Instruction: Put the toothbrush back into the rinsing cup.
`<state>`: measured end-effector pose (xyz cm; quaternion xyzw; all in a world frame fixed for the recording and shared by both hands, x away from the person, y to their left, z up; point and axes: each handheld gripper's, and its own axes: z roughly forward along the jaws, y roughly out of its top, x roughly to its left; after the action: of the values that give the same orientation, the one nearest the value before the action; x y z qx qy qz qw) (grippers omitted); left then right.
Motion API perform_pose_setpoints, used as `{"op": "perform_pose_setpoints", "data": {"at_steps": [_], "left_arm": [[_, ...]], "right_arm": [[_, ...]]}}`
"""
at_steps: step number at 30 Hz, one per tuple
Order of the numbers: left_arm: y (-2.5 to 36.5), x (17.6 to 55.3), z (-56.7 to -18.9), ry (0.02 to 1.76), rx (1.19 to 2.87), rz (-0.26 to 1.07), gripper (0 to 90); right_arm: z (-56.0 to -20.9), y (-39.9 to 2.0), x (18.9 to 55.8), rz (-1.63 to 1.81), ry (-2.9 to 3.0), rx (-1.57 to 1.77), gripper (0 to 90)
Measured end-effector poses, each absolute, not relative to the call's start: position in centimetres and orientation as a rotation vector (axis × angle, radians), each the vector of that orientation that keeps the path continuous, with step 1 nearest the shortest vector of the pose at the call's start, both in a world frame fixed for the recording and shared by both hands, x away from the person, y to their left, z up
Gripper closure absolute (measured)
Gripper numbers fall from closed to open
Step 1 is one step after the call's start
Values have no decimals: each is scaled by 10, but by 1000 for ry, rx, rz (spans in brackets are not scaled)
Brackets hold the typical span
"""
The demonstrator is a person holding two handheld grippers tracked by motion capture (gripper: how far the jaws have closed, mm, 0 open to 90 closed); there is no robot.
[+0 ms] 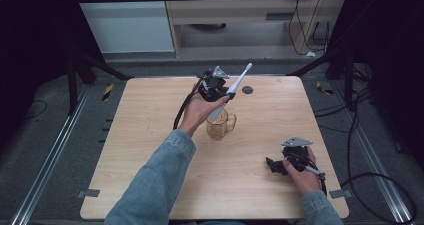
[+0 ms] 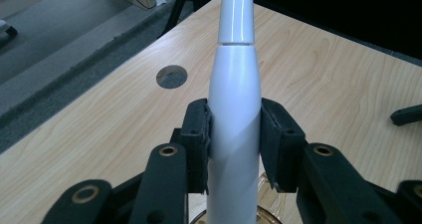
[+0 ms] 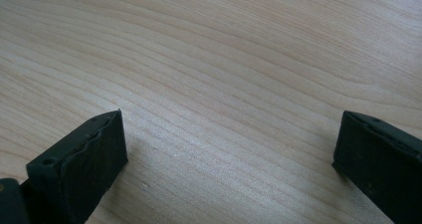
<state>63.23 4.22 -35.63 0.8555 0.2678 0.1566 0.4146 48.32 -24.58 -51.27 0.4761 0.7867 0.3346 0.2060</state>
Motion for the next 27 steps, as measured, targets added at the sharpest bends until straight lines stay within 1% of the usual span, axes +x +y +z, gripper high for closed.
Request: {"op": "perform_pose_setpoints", "data": {"at_steps": [3, 27], "left_arm": [[43, 632, -358, 667, 2159, 410, 663], [58, 626, -371, 689, 2152, 394, 662]], "right_arm": [[-512, -246, 483, 935, 2193, 1332, 3], [-513, -246, 483, 933, 2192, 1328, 4]]}}
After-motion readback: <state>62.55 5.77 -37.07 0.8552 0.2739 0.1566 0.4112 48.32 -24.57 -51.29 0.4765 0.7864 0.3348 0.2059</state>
